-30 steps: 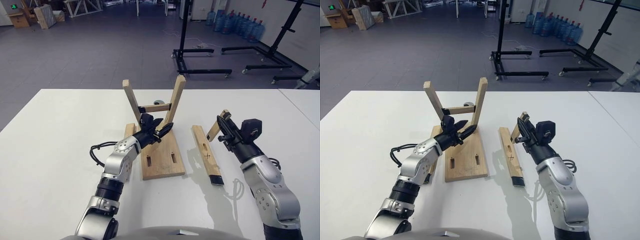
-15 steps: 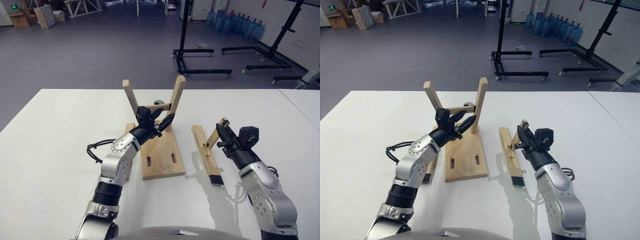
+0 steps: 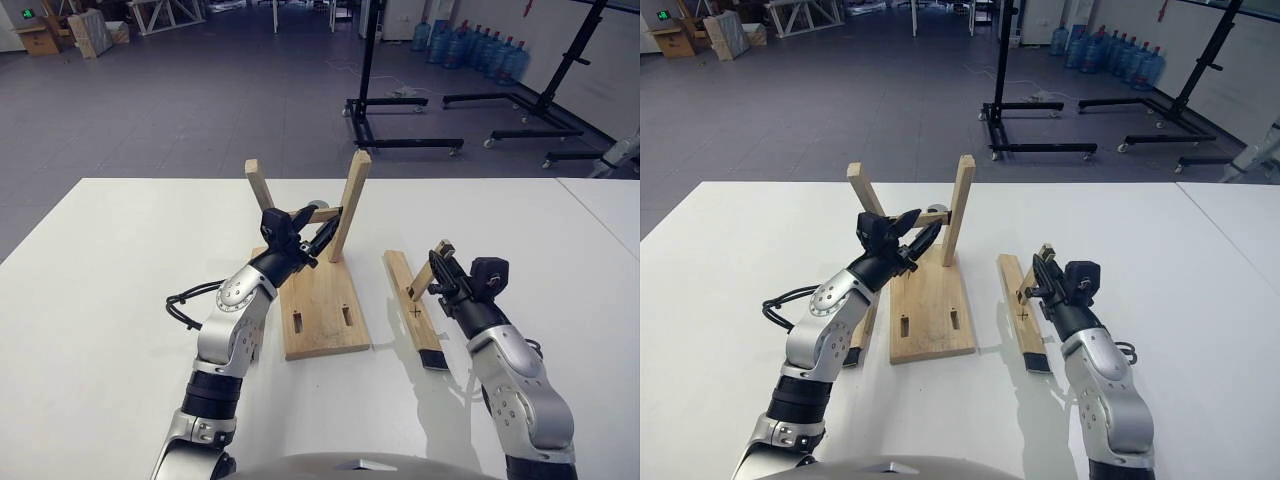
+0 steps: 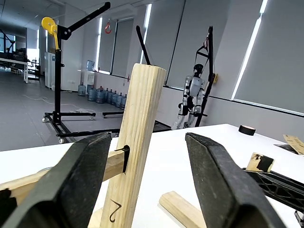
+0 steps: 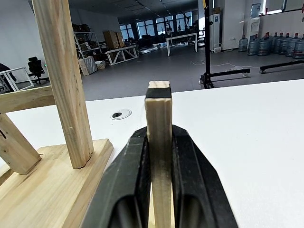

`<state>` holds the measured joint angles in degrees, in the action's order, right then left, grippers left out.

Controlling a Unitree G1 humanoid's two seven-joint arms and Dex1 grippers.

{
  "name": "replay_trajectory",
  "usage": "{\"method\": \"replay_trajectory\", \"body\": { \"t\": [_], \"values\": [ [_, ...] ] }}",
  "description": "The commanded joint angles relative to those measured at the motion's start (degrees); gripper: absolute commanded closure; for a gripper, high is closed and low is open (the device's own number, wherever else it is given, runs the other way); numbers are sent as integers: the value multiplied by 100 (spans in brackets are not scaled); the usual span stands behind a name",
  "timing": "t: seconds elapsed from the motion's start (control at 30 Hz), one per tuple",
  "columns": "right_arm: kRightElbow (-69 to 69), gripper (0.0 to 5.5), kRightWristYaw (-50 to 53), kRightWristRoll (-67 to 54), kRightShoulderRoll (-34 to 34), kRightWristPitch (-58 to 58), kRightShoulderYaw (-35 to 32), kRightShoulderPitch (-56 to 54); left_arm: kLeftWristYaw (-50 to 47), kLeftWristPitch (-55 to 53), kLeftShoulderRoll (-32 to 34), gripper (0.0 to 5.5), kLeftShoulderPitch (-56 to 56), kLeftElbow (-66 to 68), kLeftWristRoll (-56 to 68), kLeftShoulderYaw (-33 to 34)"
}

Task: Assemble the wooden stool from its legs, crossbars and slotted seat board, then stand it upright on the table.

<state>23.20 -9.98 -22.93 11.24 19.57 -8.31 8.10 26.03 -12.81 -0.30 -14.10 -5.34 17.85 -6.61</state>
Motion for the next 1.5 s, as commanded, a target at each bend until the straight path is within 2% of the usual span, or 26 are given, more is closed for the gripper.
{"method": "replay_trajectory", "body": {
  "t": [0.03,0.37,0.87,1.07,1.27,1.5],
  "values": [
    [-224,512,52,112,-54,7,6,-95,-8,75,48,267,21,44,-65,-46],
    [-451,512,-166,354,27,-4,315,113,-111,195,82,267,37,132,-122,-19],
    [-1260,512,-448,763,257,-569,338,516,-267,353,89,267,55,236,-200,0],
    [-1364,512,184,518,93,254,23,206,-301,397,57,267,109,230,-254,-41],
    [-777,512,592,174,-93,986,-27,-263,-298,451,62,267,97,296,-303,-47],
    [-632,512,635,195,-82,1093,-66,-457,-283,508,63,267,89,382,-354,-71]
  ]
}}
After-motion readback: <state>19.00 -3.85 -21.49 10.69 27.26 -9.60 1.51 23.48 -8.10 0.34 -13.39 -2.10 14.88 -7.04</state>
